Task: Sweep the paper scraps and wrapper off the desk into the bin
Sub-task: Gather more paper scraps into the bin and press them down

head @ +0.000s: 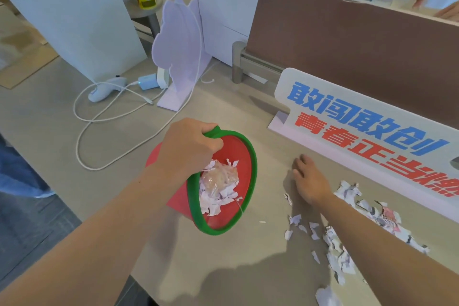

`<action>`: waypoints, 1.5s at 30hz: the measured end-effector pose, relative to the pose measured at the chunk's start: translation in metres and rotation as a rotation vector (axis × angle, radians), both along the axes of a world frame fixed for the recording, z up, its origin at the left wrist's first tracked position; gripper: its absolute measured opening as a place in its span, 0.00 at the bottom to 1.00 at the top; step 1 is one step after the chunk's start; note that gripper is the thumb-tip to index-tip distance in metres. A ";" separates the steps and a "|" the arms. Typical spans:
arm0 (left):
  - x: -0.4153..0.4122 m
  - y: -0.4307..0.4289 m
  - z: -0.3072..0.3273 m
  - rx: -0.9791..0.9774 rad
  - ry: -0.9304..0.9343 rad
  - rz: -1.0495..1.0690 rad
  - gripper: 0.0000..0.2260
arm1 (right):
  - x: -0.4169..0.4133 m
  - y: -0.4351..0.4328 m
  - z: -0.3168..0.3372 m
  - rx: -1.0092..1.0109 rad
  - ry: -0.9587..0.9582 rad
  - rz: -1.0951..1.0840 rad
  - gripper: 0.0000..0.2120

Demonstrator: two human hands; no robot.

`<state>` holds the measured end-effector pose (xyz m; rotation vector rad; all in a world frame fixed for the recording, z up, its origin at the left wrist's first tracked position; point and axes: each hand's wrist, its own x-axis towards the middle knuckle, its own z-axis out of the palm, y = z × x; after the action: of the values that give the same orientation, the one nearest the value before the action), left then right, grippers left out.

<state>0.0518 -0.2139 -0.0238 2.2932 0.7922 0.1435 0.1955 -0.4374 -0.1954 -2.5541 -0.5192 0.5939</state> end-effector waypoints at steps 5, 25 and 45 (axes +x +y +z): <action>0.001 -0.001 -0.001 -0.043 0.011 0.023 0.18 | -0.066 -0.009 -0.009 0.076 -0.031 0.180 0.22; -0.004 -0.006 0.005 0.046 0.051 -0.277 0.07 | -0.203 -0.053 -0.011 -0.023 -0.148 -0.580 0.39; -0.012 0.008 0.002 -0.044 0.008 -0.237 0.15 | -0.112 0.008 -0.038 -0.244 -0.576 -0.054 0.07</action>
<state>0.0394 -0.2054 -0.0221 2.3263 0.5164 0.0097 0.0834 -0.4291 -0.2332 -2.9582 -0.5898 -0.1248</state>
